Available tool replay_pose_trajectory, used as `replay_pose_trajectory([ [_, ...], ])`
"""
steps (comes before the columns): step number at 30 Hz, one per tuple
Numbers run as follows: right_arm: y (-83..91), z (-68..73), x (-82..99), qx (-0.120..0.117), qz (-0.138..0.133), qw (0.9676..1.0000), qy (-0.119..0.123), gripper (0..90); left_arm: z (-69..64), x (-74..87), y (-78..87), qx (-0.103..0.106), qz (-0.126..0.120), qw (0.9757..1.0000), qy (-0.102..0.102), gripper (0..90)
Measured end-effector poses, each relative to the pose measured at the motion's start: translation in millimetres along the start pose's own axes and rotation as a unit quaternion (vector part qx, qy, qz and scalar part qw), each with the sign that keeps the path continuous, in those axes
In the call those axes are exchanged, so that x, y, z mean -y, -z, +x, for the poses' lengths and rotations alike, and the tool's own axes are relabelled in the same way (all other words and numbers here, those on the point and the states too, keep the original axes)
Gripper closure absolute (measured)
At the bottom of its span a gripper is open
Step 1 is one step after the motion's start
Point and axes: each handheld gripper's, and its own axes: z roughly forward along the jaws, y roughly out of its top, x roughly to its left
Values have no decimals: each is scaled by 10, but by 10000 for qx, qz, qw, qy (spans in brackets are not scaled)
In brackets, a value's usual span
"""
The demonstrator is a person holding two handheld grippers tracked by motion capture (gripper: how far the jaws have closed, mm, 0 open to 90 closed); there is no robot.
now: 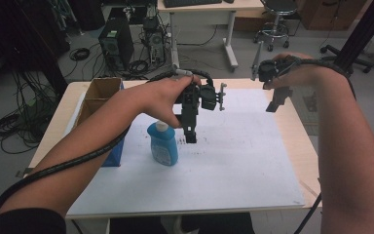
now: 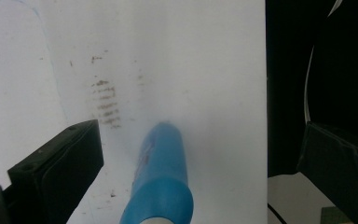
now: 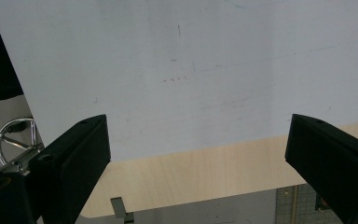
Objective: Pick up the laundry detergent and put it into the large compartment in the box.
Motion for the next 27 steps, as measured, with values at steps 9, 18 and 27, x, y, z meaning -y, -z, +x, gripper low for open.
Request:
replay_pose_trajectory([
  [9, -82, 7, 12, -35, -21, 10000, -15, 67, 7, 6, -17, 32, 2, 10000, -79, 2],
  [18, -95, 23, -25, -13, -50, 10000, -49, 67, 6, 95, 18, 2, -35, 9997, -236, 2],
  [27, -96, 53, -67, 23, -21, 9999, -100, 69, 1, 230, 51, 32, 7, 9995, -314, 2],
])
